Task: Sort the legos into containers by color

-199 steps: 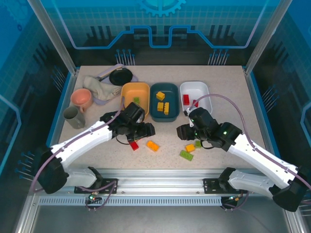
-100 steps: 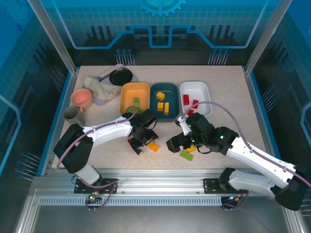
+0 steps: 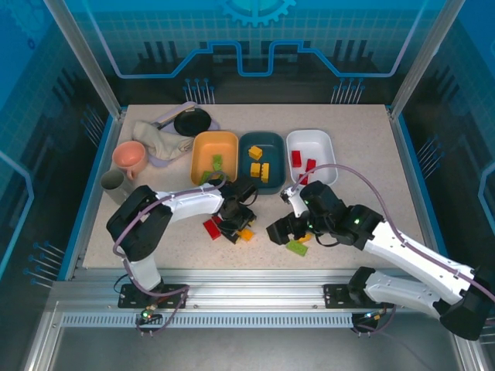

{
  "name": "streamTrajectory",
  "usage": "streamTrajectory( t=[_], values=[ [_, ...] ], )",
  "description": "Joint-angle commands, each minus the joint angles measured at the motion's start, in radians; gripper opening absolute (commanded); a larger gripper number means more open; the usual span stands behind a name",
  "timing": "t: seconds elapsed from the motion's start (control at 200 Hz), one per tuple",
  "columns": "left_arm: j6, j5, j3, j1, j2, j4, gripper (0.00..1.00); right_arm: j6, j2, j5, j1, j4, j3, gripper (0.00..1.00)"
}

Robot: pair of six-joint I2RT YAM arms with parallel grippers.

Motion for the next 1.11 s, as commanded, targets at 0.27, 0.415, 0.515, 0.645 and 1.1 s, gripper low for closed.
streamTrajectory(
  t=[0.27, 0.415, 0.515, 0.645, 1.1],
  values=[
    [0.128, -0.065, 0.148, -0.005, -0.039, -0.115, 0.25, 0.008, -0.027, 0.037, -0.141, 0.017, 0.088, 0.90],
    [0.266, -0.128, 0.307, 0.030, -0.056, -0.207, 0.25, 0.041, 0.017, 0.004, -0.247, 0.062, 0.169, 0.89],
    [0.388, -0.132, 0.456, 0.067, -0.005, -0.231, 0.25, 0.075, 0.063, -0.002, -0.291, 0.132, 0.209, 0.89],
    [0.550, -0.090, 0.675, 0.123, 0.143, -0.238, 0.25, 0.154, 0.113, -0.006, -0.331, 0.269, 0.218, 0.89],
    [0.803, -0.021, 1.348, 0.223, 0.696, -0.269, 0.28, 0.282, 0.257, -0.020, -0.403, 0.446, 0.253, 0.89]
  ],
)
